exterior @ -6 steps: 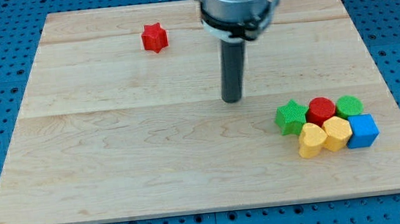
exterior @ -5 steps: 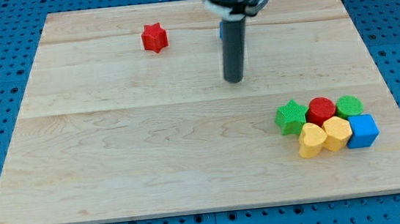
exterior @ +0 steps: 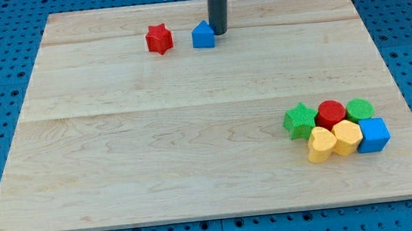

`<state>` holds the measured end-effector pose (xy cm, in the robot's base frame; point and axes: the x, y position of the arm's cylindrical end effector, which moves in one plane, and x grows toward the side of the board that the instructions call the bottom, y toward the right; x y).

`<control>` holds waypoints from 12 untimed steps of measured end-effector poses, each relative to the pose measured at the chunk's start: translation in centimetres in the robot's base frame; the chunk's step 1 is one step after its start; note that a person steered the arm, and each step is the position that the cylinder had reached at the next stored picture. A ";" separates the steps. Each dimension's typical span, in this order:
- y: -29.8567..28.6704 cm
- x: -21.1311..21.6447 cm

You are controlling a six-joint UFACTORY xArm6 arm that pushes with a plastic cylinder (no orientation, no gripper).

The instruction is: Move the blue triangle to the bottom center

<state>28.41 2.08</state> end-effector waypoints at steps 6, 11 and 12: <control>-15.4 14.4; -16.8 25.4; -14.5 25.3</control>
<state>53.71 -12.39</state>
